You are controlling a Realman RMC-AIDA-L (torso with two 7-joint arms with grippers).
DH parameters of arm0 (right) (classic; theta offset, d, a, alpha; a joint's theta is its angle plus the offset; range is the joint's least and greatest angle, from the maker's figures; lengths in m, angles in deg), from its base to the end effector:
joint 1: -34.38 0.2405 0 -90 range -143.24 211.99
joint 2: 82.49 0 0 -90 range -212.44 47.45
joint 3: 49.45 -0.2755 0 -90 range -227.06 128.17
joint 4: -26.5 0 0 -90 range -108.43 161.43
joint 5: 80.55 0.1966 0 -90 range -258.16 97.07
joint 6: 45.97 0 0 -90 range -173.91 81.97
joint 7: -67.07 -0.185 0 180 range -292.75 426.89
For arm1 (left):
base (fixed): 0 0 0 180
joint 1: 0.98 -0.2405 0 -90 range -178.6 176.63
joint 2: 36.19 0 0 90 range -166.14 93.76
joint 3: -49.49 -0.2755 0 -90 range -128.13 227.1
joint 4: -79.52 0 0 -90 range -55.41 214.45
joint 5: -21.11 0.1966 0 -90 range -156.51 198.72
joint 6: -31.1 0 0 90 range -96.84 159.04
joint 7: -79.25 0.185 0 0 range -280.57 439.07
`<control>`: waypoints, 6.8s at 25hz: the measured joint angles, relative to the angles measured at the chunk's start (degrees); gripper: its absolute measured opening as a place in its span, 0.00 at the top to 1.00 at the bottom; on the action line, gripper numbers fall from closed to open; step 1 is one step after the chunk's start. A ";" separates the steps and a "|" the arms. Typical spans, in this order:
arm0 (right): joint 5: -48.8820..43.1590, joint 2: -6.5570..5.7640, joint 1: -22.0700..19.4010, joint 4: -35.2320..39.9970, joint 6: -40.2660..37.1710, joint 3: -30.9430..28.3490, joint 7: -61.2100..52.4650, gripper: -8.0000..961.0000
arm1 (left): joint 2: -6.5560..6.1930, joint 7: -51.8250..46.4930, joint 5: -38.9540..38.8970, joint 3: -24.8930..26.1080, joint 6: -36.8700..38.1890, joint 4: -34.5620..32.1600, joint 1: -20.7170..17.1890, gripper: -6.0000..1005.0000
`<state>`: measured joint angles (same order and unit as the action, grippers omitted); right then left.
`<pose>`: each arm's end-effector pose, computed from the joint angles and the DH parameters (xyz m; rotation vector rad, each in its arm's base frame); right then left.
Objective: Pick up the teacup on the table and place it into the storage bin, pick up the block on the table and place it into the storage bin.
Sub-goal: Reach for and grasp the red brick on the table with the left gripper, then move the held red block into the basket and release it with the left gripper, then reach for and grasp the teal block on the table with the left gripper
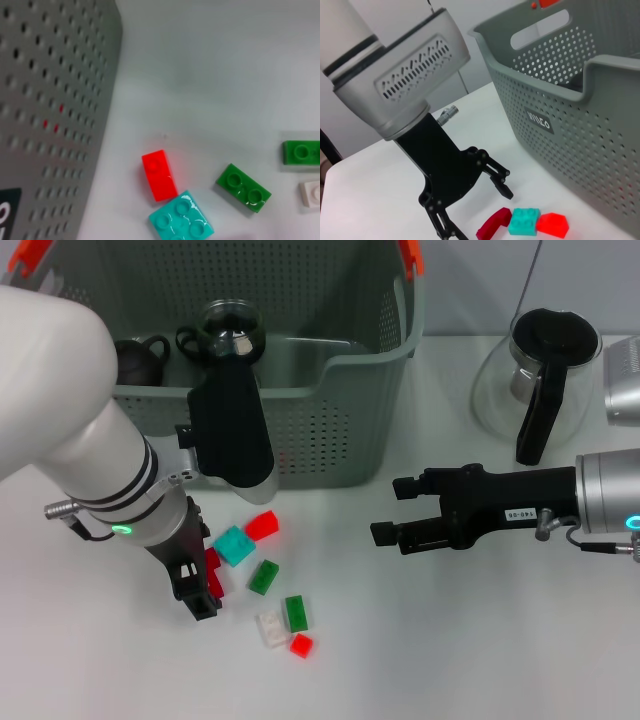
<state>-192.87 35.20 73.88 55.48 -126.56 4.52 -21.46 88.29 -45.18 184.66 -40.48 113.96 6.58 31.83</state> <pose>0.2197 0.3614 -0.0906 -2.8996 0.7520 0.5334 -0.2416 0.3441 -0.0900 -2.7146 -0.2314 0.9084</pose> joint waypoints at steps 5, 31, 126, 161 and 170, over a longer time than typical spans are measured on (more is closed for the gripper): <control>0.00 0.17 -0.25 0.16 0.09 -0.02 0.04 0.05 | -0.02 -1.26 0.00 -0.31 -0.92 1.63 0.56 0.09; 0.00 0.08 -1.11 0.28 0.09 0.00 0.55 0.05 | -0.05 -6.39 -0.20 -0.03 -1.24 6.59 4.39 0.23; 0.00 -0.52 -2.68 0.90 -0.78 0.00 1.43 0.05 | -0.32 -18.54 -4.19 5.61 -3.96 4.41 3.85 0.06; 0.00 -0.62 -2.68 1.09 -0.68 -0.10 1.43 0.05 | -0.02 -19.38 -1.39 3.23 -9.22 10.07 5.27 0.12; 0.00 -0.62 -2.68 1.02 -0.38 -0.14 1.43 0.05 | -0.02 -18.96 -1.40 2.31 -9.30 10.10 5.19 0.26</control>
<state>-192.87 34.58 71.20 56.50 -126.94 4.38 -20.03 88.26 -64.14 183.26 -38.17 104.66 16.68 37.01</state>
